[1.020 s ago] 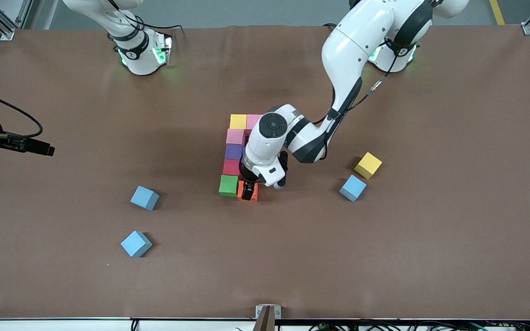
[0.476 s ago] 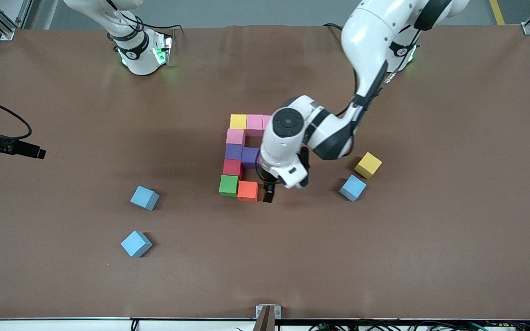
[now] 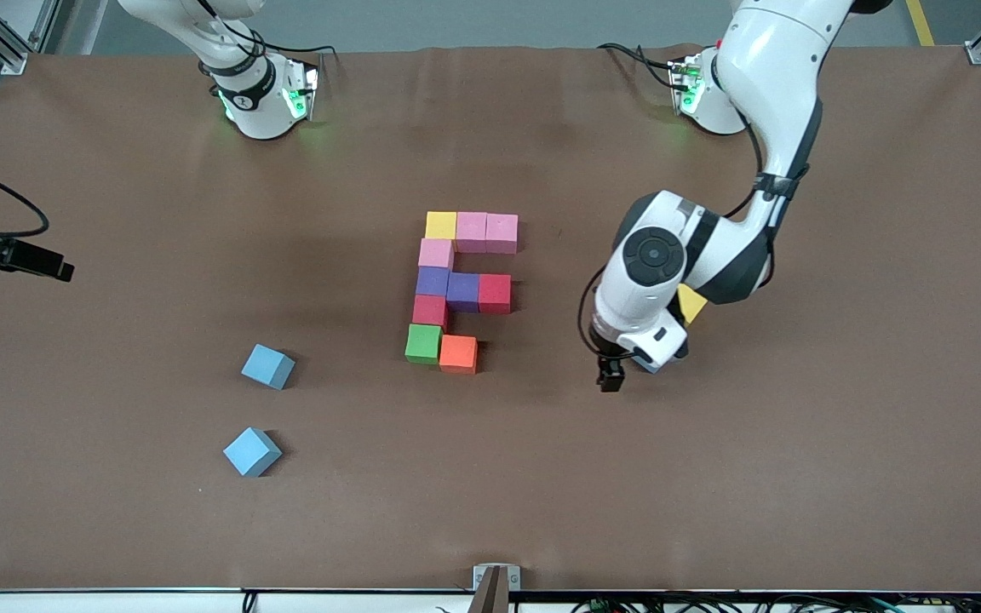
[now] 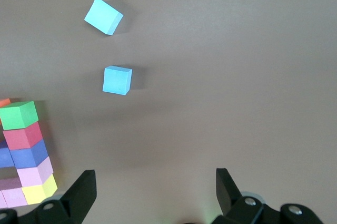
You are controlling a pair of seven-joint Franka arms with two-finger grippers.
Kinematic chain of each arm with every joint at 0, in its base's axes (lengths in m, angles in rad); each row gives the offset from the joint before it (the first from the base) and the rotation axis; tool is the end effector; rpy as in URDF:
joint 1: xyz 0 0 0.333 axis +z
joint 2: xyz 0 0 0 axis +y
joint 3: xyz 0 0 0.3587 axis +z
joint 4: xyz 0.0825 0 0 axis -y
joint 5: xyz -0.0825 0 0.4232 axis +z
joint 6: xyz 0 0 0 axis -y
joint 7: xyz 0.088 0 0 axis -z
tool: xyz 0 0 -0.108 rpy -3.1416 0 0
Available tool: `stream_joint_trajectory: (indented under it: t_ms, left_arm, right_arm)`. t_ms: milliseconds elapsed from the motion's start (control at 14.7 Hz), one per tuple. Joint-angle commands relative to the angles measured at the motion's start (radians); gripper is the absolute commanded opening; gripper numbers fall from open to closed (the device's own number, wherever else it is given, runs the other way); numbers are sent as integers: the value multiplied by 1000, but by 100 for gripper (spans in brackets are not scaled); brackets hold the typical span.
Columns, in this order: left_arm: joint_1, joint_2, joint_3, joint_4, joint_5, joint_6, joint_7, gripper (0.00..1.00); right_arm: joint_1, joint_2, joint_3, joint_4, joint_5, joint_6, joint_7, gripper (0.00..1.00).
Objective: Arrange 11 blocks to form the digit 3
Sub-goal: 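Release the orange cube and move the left gripper to blue, then grasp the blue cube with the left gripper and lift it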
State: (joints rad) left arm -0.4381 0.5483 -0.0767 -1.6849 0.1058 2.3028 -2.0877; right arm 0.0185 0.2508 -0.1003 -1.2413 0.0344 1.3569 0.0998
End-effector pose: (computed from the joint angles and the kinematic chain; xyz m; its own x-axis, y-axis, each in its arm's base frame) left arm 0.6462 -0.3549 0.3003 0.0530 0.9986 0.0030 0.9951 -0.0531 0.0830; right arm 0.6555 -0.0393 0.6573 0.9758 -0.1729 -0.1339 -0.1739 -0.9847 0.0039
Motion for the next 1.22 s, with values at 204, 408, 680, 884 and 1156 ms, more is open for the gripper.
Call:
stream_joint_trajectory:
  t_ms: [204,408,680,884,1156]
  left_arm:
    - [61,-80,-11,-194,31,37,505,100]
    - [110,-116,-12,-254,31,38,703,100]
    - [142,-114,-14,-268,31,56,788,100]
    - [162,-100,-15,-265,22,95,788,100]
    - [160,-70,-17,-259,17,115,781,100]
  right_arm:
    - [-23,-149,22,-208,-33,97,-23,100]
    - [-23,-168,22,-254,-34,126,-23,100]
    - [-22,-168,24,-280,-41,148,-23,100]
    - [-17,-179,24,-297,-48,166,-23,100]
    - [-11,-177,24,-297,-48,174,-22,100]
